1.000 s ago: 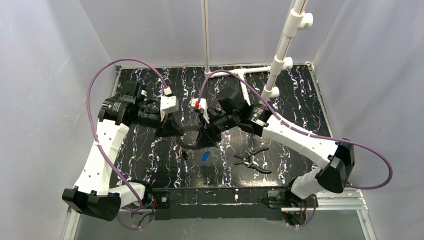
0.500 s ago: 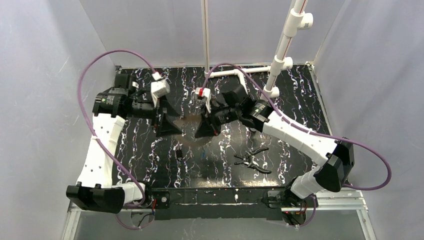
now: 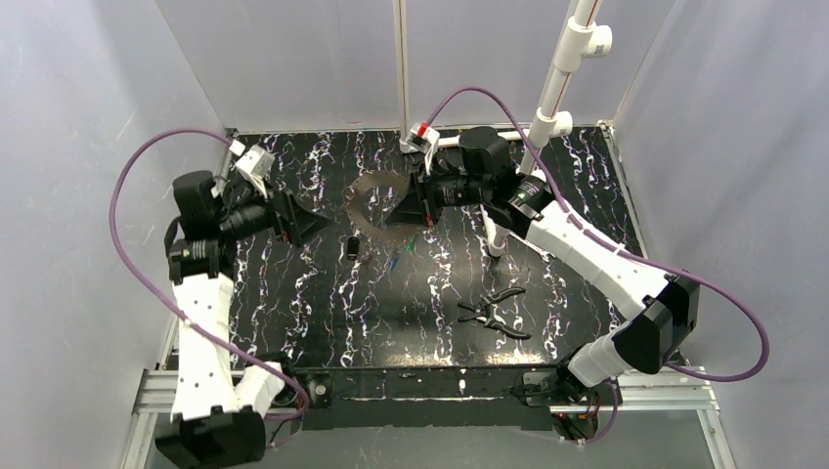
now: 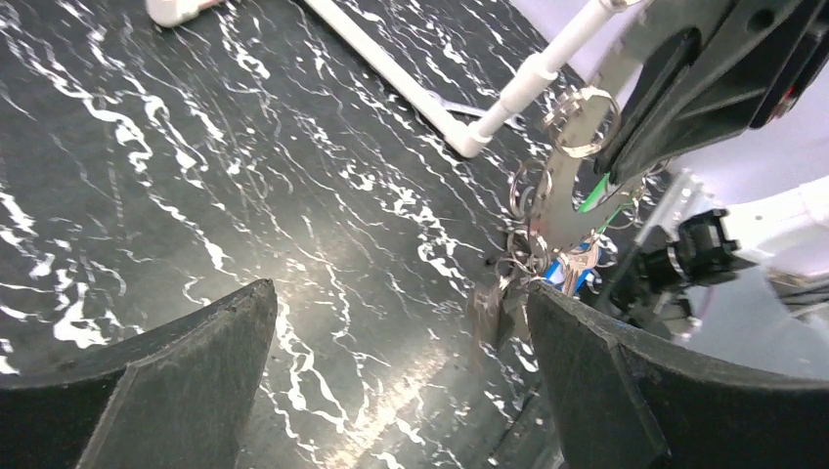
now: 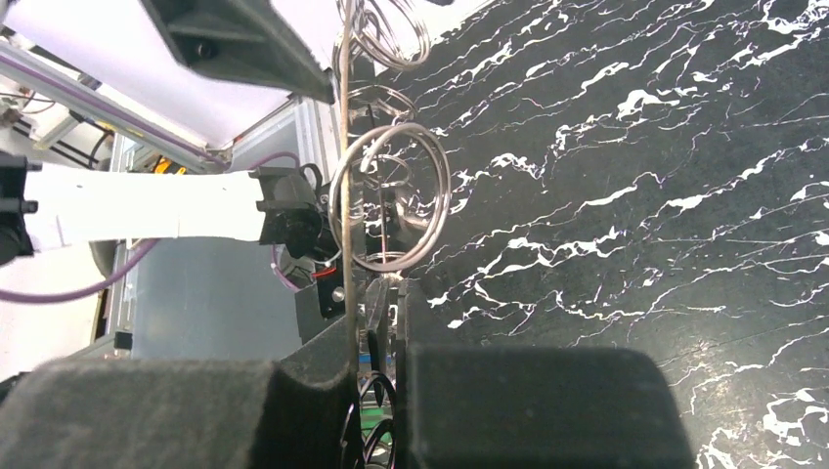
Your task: Remove the keys from the keyring
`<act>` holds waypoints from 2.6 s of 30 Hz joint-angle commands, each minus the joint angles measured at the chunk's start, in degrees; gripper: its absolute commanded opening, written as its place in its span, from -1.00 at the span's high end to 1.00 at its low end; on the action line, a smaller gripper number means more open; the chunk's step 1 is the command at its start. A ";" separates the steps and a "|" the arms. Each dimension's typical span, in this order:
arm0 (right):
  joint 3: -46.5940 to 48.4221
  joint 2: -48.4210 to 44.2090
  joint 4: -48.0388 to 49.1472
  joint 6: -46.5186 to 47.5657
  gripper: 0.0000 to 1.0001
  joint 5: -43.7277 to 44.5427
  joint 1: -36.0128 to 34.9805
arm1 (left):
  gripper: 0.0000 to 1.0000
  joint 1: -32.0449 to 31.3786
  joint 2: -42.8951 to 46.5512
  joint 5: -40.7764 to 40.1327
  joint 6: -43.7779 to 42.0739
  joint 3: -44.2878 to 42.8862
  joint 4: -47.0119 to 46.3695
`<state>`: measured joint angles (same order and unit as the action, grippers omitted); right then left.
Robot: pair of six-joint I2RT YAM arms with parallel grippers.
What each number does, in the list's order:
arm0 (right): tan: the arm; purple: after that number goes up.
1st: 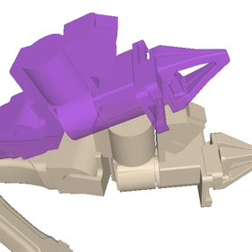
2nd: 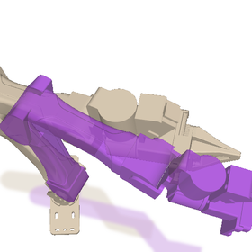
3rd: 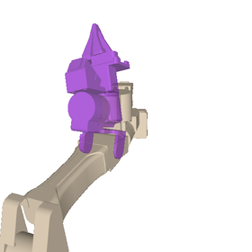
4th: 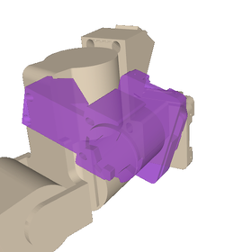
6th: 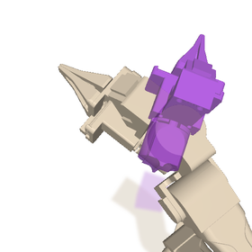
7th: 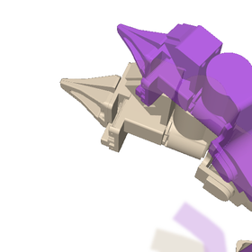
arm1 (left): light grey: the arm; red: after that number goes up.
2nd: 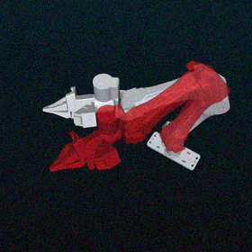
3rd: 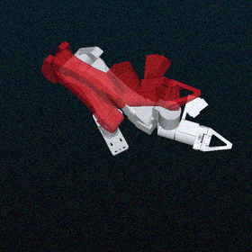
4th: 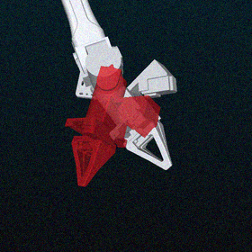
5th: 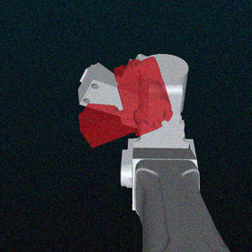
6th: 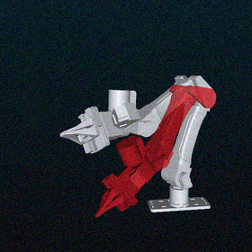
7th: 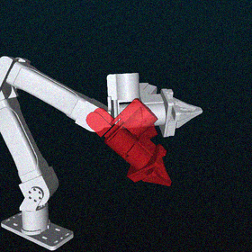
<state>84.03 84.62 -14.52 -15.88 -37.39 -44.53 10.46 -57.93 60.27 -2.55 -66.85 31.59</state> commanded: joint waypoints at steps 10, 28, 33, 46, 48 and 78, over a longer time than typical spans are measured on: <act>2.53 0.22 5.87 -3.54 0.97 0.21 0.59 | -0.89 -0.02 12.97 1.57 8.10 22.01 -28.92; 2.38 1.07 6.61 -4.62 0.97 -0.04 0.61 | -0.29 -9.62 9.41 1.42 1.12 30.11 -40.75; 2.46 1.14 6.76 -4.89 0.97 -0.80 0.65 | -0.09 -9.60 8.58 3.17 1.91 30.68 -44.80; 2.63 1.38 7.29 -5.47 0.97 -1.90 0.61 | 0.00 -11.94 8.31 4.42 2.11 31.43 -47.47; 2.63 1.41 7.40 -5.64 0.97 -2.00 0.59 | 0.00 -12.02 8.27 4.56 2.11 31.51 -47.82; 3.44 1.24 8.27 -6.21 0.97 -5.84 0.59 | -0.22 -12.66 7.37 3.50 2.09 32.06 -50.93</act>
<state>84.12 86.63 -11.33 -20.99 -41.60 -44.21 -2.00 -50.94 64.60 -0.84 -35.07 -17.23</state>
